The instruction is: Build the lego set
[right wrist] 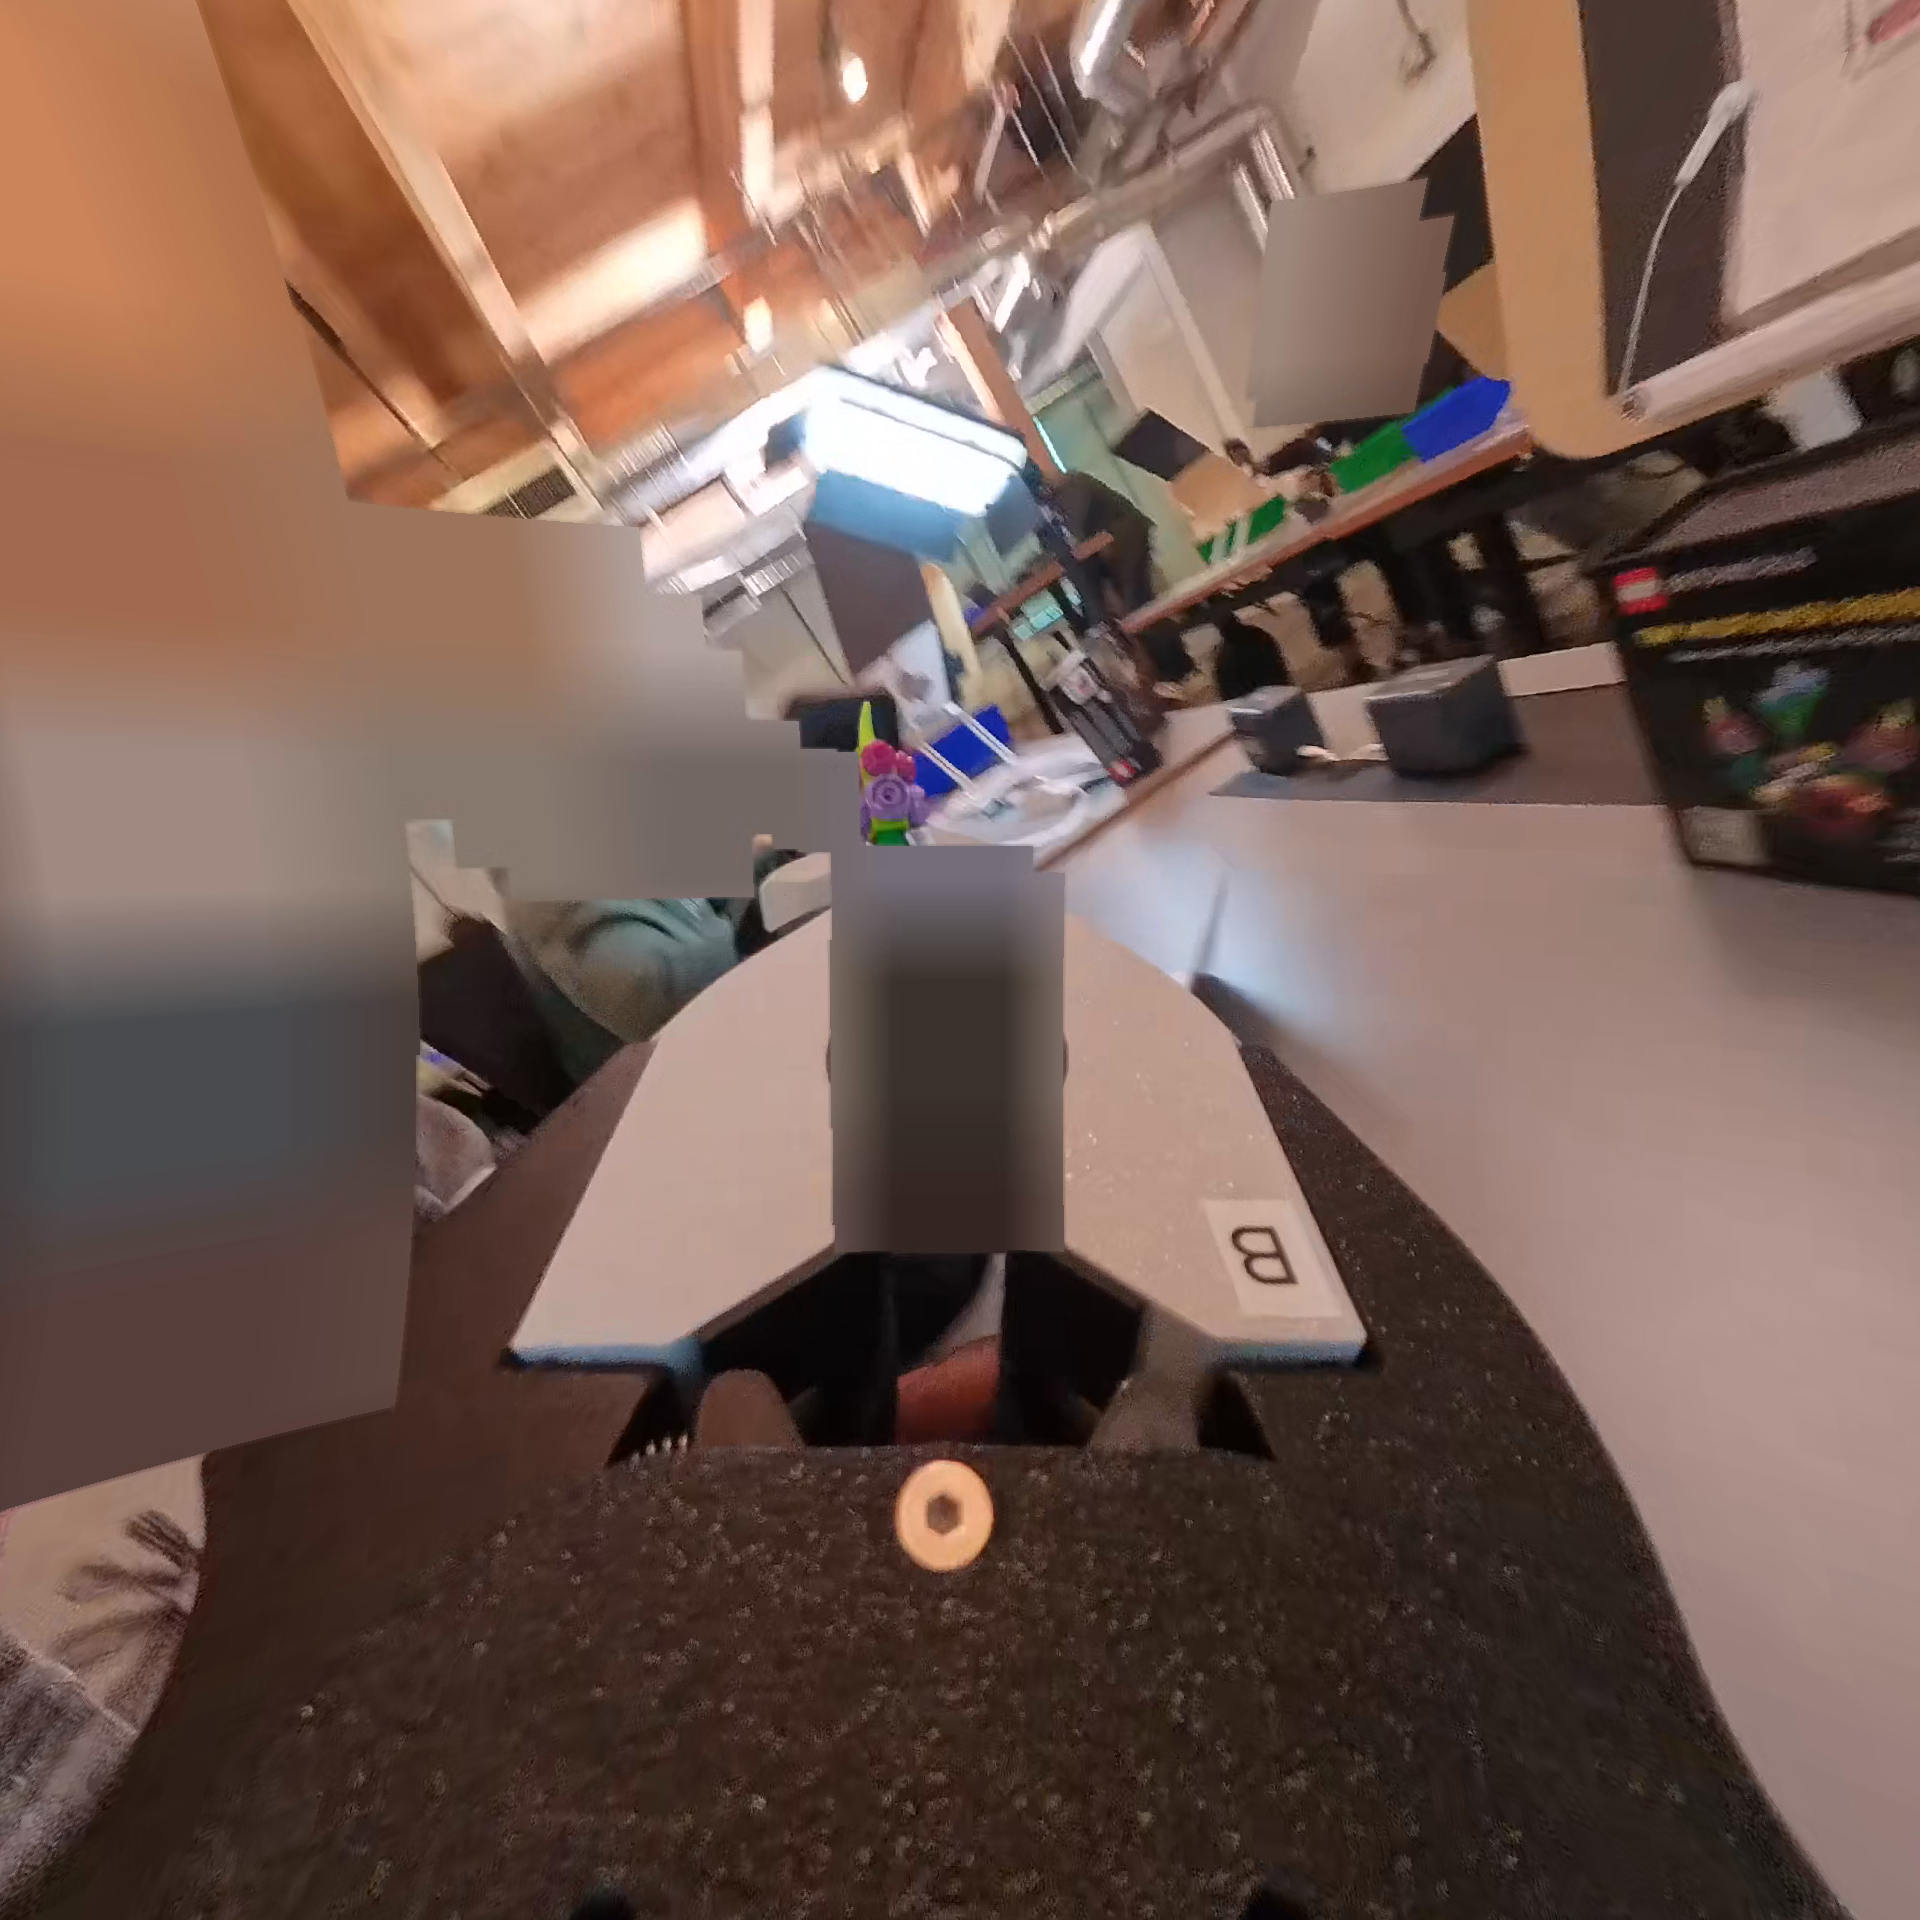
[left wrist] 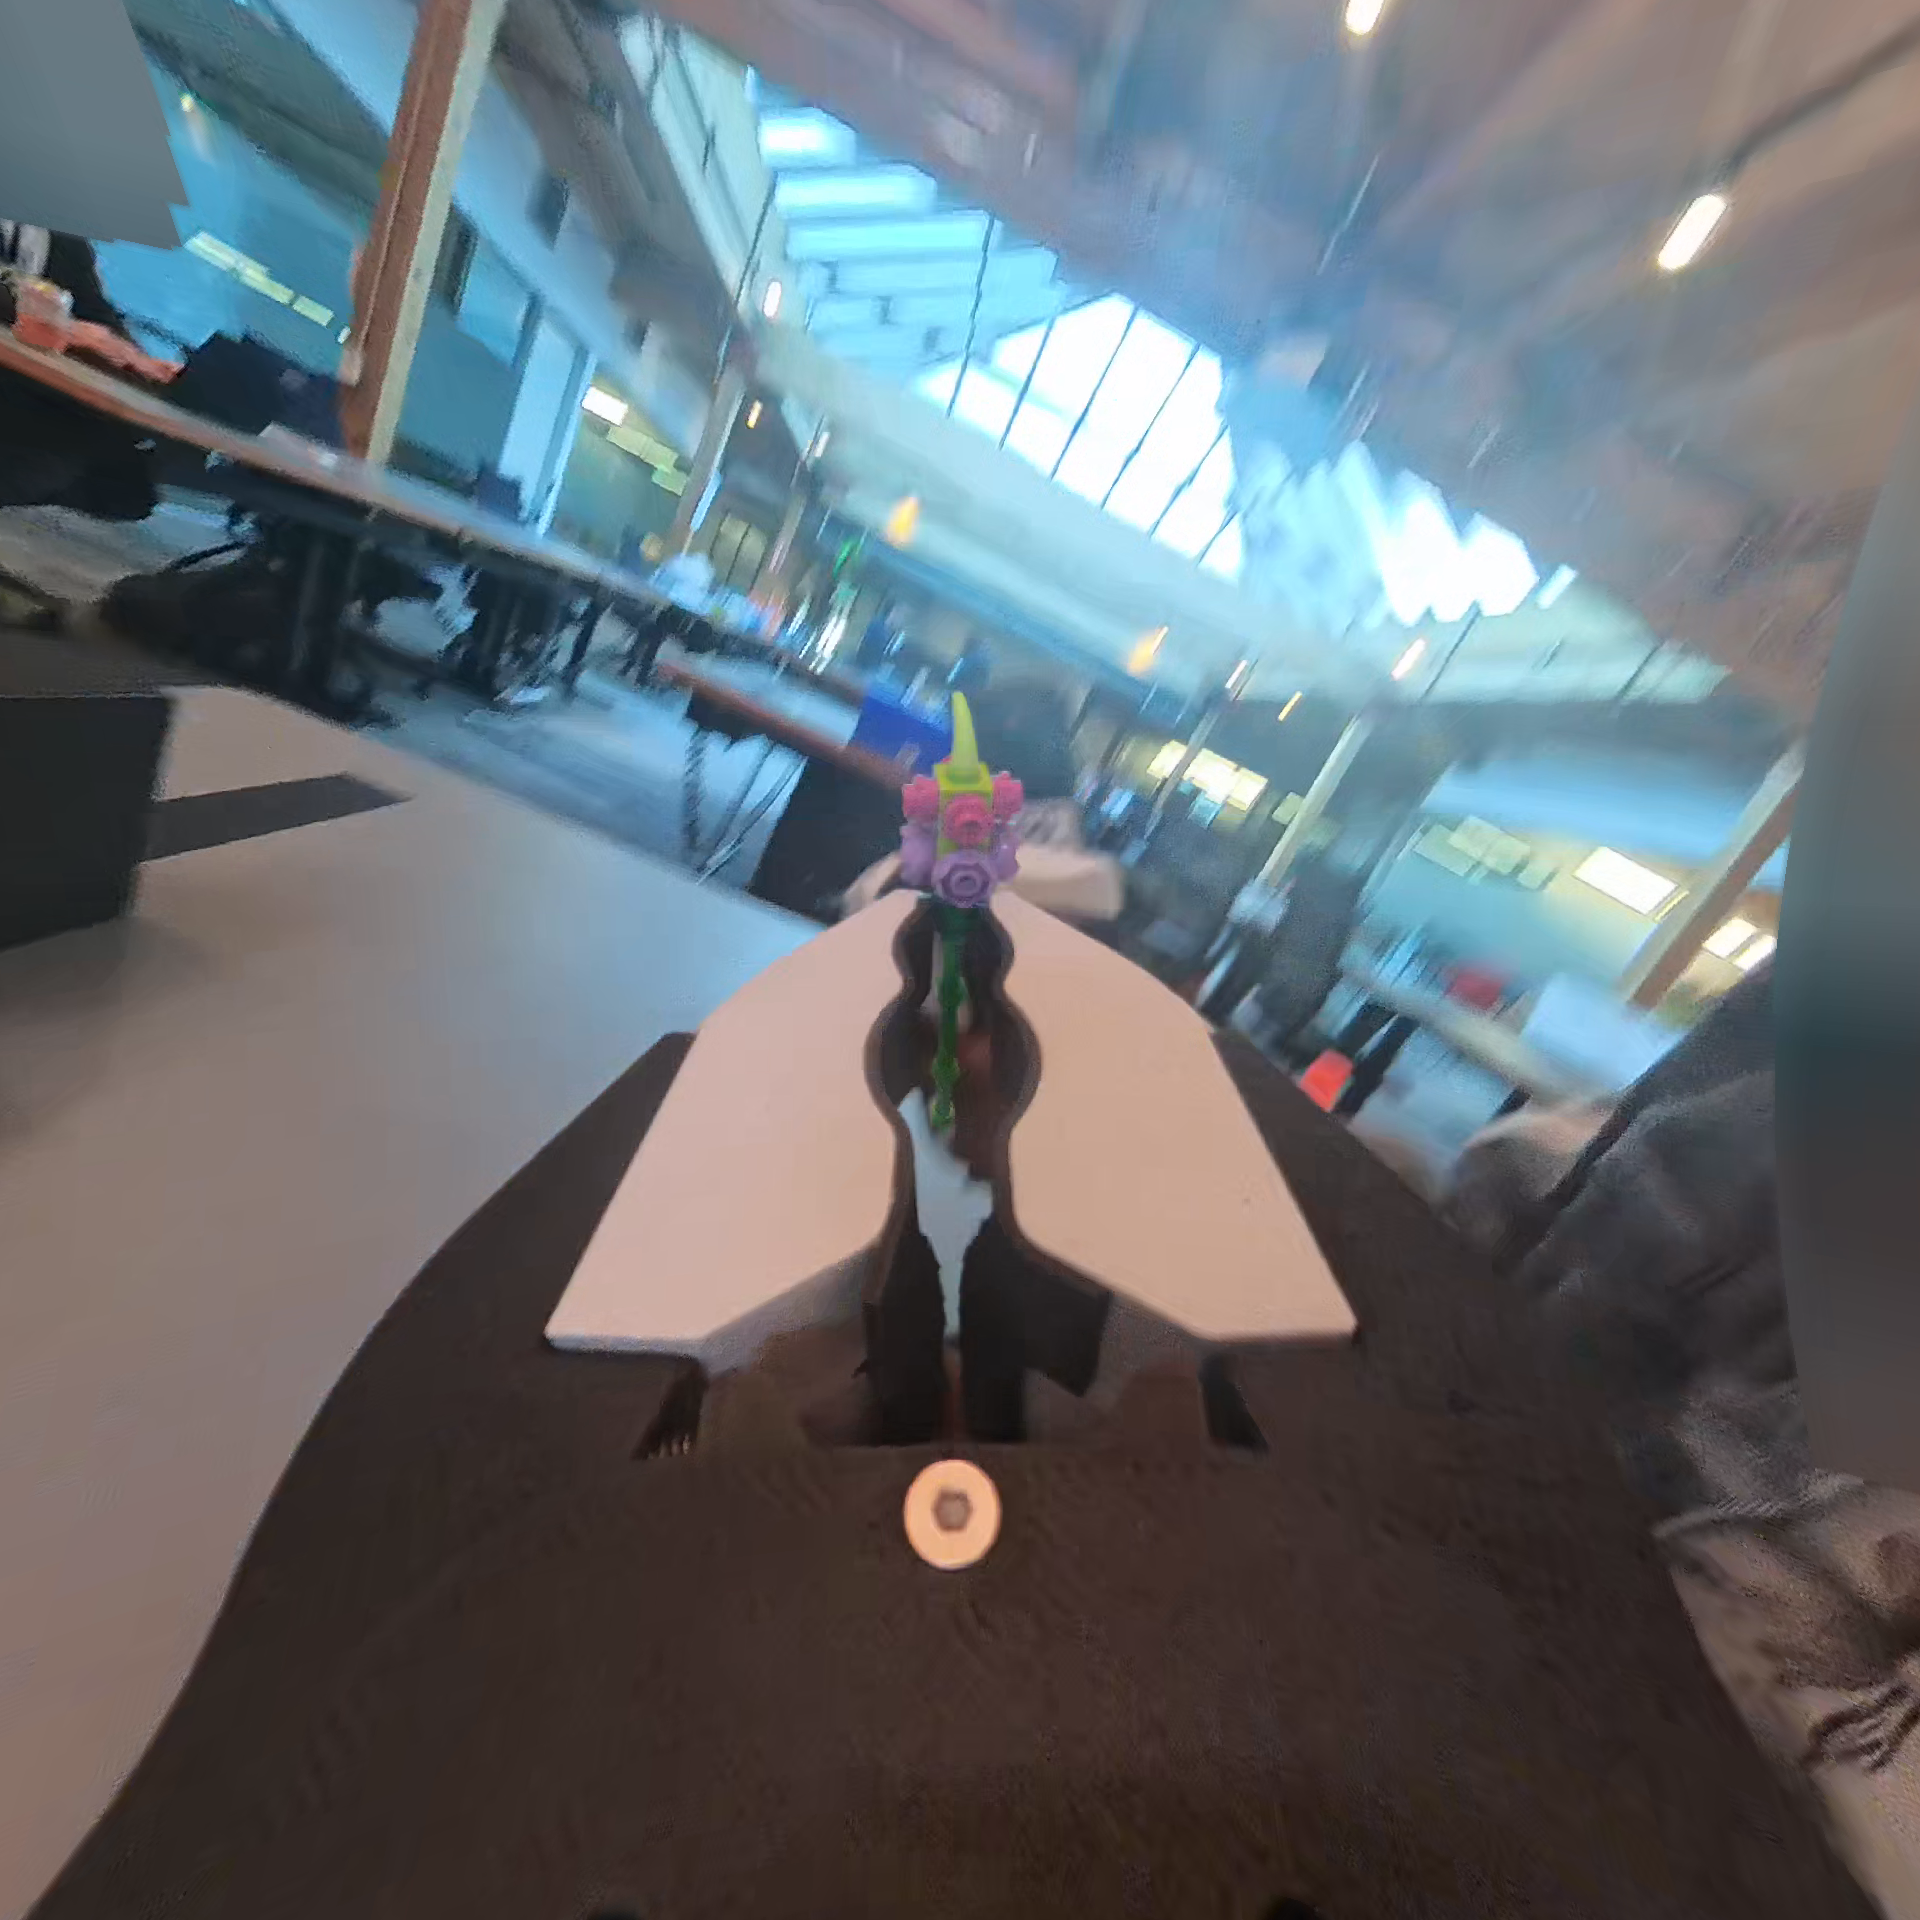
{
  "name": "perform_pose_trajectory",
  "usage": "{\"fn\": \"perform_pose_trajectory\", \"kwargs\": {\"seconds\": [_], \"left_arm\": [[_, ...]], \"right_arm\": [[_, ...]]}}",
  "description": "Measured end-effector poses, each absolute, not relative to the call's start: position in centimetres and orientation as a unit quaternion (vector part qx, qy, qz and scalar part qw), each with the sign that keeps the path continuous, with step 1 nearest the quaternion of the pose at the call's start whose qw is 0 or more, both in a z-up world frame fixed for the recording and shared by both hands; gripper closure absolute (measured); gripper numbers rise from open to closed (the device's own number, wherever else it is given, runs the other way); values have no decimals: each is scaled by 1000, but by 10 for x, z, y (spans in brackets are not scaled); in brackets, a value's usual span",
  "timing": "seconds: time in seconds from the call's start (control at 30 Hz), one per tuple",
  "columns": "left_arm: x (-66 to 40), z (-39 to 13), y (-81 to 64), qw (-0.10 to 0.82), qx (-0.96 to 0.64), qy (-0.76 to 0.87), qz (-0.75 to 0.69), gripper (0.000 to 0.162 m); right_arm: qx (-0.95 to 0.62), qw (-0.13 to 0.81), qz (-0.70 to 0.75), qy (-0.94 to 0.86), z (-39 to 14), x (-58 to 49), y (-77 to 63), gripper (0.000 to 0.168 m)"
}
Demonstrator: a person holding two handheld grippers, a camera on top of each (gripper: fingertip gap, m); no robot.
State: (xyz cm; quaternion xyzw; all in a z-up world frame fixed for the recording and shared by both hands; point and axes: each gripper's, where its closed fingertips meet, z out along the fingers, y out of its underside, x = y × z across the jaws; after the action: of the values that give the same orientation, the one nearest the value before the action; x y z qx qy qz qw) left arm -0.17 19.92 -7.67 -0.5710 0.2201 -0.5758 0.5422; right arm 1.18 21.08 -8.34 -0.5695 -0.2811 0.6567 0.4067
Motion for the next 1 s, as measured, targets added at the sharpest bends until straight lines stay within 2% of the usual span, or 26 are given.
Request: {"fn": "perform_pose_trajectory", "kwargs": {"seconds": [0.03,0.13,0.27,0.43,0.53,0.67,0.77,1.0], "left_arm": [[1,-85,201,545,-597,253,-531,156],[7,-100,203,551,-643,341,-408,155],[13,-98,205,556,-655,391,-331,155],[16,-91,205,560,-653,401,-315,155],[17,-93,206,562,-655,407,-300,155],[20,-96,206,562,-655,408,-296,154],[18,-102,206,556,-663,404,-296,137],[13,-168,188,475,-708,415,-318,123]], "right_arm": [[-579,421,626,-309,-84,15,212,147],[-594,455,526,-404,-81,15,211,142],[-570,502,419,-497,-71,5,205,135],[-569,485,404,-527,-72,-2,203,138],[-568,487,410,-522,-71,-1,203,151],[-567,492,404,-522,-73,0,203,152],[-579,499,409,-499,-76,9,210,152],[-643,495,415,-412,-127,39,230,152]]}}
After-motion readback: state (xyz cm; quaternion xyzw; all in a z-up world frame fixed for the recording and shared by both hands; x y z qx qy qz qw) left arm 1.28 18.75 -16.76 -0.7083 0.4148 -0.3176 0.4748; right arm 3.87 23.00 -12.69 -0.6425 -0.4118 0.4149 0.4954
